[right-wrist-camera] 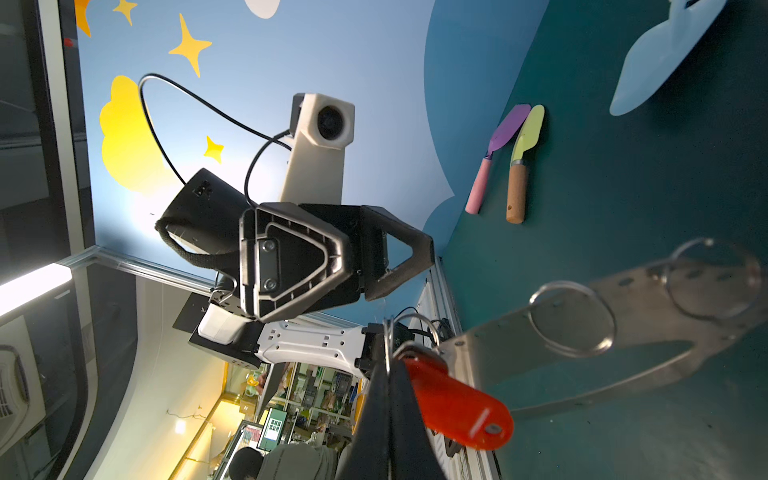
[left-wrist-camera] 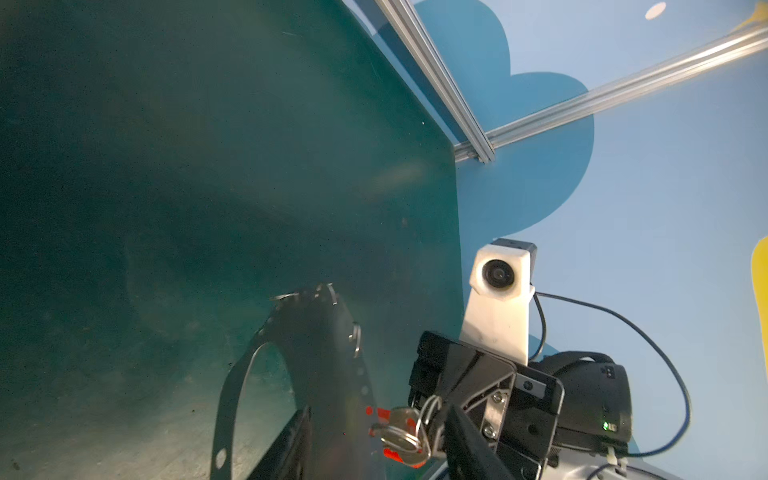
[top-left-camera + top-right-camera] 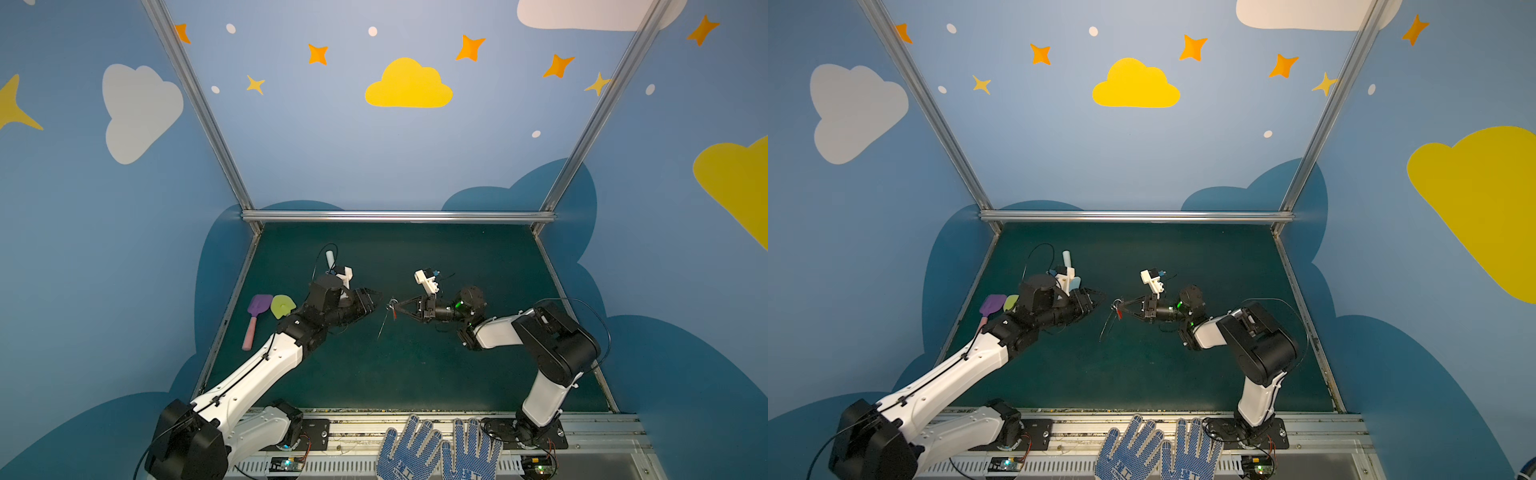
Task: Put the keys on the keyring
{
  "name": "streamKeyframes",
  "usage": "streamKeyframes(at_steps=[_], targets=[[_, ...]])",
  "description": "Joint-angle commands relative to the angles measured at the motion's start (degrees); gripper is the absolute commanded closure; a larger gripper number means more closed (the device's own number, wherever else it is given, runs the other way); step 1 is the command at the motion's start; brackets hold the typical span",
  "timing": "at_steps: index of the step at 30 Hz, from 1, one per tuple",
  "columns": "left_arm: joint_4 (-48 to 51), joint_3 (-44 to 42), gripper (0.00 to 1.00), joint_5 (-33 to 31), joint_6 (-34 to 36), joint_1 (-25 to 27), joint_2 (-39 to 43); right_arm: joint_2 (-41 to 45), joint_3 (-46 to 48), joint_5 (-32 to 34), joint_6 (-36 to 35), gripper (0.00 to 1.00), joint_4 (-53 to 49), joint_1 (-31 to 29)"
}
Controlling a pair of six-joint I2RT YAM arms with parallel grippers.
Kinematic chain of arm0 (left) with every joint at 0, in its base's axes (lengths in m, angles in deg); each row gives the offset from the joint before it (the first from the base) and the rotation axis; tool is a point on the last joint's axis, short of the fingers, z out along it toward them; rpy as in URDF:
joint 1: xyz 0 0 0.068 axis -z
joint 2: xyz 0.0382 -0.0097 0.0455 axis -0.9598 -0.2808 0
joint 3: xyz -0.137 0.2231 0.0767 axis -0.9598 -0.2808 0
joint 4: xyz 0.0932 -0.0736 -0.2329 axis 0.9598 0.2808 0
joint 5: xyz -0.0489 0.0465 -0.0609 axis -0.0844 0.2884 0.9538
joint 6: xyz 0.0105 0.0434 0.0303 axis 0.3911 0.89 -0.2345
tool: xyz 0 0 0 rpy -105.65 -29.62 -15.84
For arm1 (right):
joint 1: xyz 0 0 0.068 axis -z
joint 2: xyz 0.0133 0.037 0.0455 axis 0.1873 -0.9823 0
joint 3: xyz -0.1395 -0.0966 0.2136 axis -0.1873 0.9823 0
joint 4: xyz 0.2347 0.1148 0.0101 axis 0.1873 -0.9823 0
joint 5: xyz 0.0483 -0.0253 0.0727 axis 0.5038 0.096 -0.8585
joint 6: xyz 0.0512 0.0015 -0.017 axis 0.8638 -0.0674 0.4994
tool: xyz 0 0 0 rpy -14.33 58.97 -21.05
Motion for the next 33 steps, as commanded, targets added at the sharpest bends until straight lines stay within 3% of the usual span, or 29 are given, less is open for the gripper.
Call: streamKeyframes(at_steps=[1,5,9,16,19,25,28,33], targets=[[3.59,4.43,0.53,5.61,6.42,-0.37,-1.77,-1.21,-2.95,-3.04,0.86,1.00,1.44,0.44],[7.92,8.62,0.56,9.67,9.86,-0.42,-4.90,-1.05,-3.51,-3.64,-0.42,1.00,-3.75,0.53],[9.22,8.52,0.62,7.62,11.03,-0.43,-4.25,1.84,-3.24,-1.78,-3.11,1.00,-12.29,0.77],[9.59,5.52,0.61,6.34,10.46,0.69,-1.94,11.71,-6.88,3.07,-14.82,1.00,-44.36,0.88],[8.31,5.26,0.60,7.07,10.08,1.13,-3.18,13.69,-8.66,3.33,-17.43,1.00,-52.05,0.88],[7.74,6.71,0.65,6.06,11.94,3.99,-3.45,17.45,-10.27,7.63,-19.01,1.00,-62.13,1.23],[9.15,7.25,0.59,3.68,14.11,6.72,-3.92,18.40,-11.38,8.75,-19.30,1.00,-65.41,1.41],[11.96,8.53,0.58,-0.90,15.93,8.00,-5.17,18.51,-12.76,5.61,-22.56,1.00,-66.63,1.30]])
